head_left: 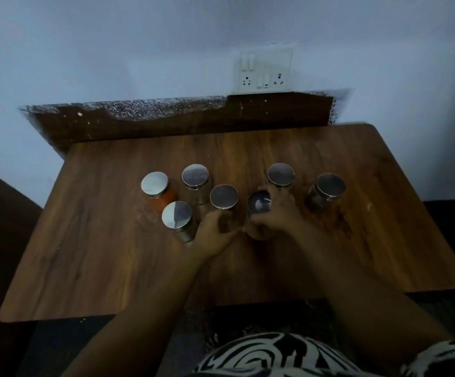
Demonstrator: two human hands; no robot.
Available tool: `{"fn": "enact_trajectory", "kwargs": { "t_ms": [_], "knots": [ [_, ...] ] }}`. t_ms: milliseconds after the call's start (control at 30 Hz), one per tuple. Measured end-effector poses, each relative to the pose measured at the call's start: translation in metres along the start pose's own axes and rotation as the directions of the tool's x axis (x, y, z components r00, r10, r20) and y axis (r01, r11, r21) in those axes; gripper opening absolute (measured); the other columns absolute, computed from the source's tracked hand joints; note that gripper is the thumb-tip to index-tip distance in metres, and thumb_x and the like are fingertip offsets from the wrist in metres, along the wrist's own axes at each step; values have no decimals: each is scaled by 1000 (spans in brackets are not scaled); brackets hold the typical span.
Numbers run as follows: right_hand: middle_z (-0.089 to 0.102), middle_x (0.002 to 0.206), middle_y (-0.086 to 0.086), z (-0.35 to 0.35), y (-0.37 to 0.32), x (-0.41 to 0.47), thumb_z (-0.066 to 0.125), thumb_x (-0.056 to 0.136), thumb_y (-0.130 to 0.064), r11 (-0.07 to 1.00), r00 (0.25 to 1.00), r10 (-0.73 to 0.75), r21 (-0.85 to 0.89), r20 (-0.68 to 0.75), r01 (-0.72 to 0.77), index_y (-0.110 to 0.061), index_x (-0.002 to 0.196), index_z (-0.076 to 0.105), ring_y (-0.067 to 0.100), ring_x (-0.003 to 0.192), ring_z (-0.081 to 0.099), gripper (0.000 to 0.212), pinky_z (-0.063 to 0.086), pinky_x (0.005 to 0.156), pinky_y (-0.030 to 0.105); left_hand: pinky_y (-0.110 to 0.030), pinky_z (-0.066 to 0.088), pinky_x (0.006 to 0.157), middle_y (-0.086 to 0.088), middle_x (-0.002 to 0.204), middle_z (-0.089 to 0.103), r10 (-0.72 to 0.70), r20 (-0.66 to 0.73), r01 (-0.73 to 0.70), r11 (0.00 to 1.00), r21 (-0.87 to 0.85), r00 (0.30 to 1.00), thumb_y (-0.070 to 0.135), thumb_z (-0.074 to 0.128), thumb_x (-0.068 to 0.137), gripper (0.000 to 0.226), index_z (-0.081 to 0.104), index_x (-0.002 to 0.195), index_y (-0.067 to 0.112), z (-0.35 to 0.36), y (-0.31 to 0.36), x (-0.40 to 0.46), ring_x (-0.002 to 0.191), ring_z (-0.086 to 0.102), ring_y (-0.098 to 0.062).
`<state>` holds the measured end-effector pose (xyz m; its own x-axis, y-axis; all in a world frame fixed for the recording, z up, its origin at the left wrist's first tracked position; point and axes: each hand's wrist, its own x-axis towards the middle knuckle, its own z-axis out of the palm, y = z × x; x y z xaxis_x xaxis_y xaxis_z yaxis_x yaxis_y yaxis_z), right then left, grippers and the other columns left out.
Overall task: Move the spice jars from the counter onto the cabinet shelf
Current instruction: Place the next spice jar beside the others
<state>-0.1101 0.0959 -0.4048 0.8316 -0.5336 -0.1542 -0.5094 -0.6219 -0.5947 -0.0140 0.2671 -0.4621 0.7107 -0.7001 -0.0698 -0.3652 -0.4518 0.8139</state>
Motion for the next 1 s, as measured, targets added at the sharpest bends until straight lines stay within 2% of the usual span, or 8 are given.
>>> {"fn": "enact_trajectory", "kwargs": {
  "t_ms": [133, 267, 433, 500, 633, 733, 867, 1000],
  "knots": [
    [50, 127, 2, -51, -30, -7, 79, 72, -46, 983, 998, -33, 180, 44, 25, -22, 133, 46, 19, 114, 51, 74, 45, 83, 30, -31, 48, 100, 2, 139, 48, 77, 18, -75, 995, -72, 997, 70, 78, 53, 110, 33, 142, 23, 5, 39, -8, 126, 50, -12],
    [53, 115, -8, -77, -58, -29, 77, 69, -55, 955, 992, -127, 274, 20, 117, -27, 128, 53, 11, 101, 57, 70, 52, 79, 26, -25, 55, 82, 0, 120, 61, 147, 11, -129, 902, -413, 989, 35, 82, 54, 87, 42, 130, 20, -11, 89, -18, 107, 64, -14],
    [58, 120, 6, -104, -65, -44, 82, 74, -22, 716, 979, -142, 698, 146, 0, -15, 121, 60, 18, 91, 65, 53, 54, 56, 20, -29, 56, 80, -2, 112, 67, 173, 368, 157, 684, -712, 914, 17, 75, 65, 77, 41, 134, 16, -52, 119, -24, 102, 68, -20],
    [58, 120, 5, -103, -64, -46, 86, 68, -27, 666, 997, -72, 745, 34, 23, -17, 115, 62, 21, 95, 65, 54, 58, 62, 26, -31, 57, 82, -3, 121, 61, 124, 245, 71, 749, -659, 962, 17, 78, 71, 77, 37, 136, 21, -49, 130, -28, 106, 66, -21],
    [52, 121, -6, -105, -61, -42, 89, 57, -46, 816, 988, 57, 577, -142, 36, -29, 116, 59, 13, 98, 57, 68, 58, 76, 35, -28, 57, 86, 0, 126, 56, 244, -10, -240, 941, -239, 970, 24, 91, 65, 91, 31, 133, 17, -28, 140, -21, 110, 63, -15],
    [58, 120, -3, -122, -59, -36, 89, 55, -48, 827, 1000, -2, 562, -29, 18, -26, 116, 59, 16, 97, 63, 72, 59, 78, 36, -28, 56, 85, -7, 127, 58, 155, 61, -116, 901, -418, 986, 12, 88, 67, 85, 35, 134, 14, -30, 146, -19, 112, 63, -21],
    [66, 119, 12, -141, -55, -30, 92, 44, -48, 666, 985, -90, 745, 144, -48, -13, 130, 54, 25, 97, 70, 100, 59, 72, 34, -40, 56, 89, -17, 138, 52, 131, 347, 211, 585, -783, 929, 19, 77, 68, 84, 37, 142, 17, -35, 156, -22, 120, 58, -32],
    [63, 109, -1, -134, -51, -32, 92, 40, -47, 794, 999, -5, 607, -43, 30, -31, 109, 62, 22, 92, 69, 77, 61, 76, 43, -24, 54, 88, -4, 133, 54, 193, 94, -138, 900, -413, 977, 21, 90, 61, 108, 19, 142, 21, -16, 170, -18, 118, 59, -17]
  ]
}}
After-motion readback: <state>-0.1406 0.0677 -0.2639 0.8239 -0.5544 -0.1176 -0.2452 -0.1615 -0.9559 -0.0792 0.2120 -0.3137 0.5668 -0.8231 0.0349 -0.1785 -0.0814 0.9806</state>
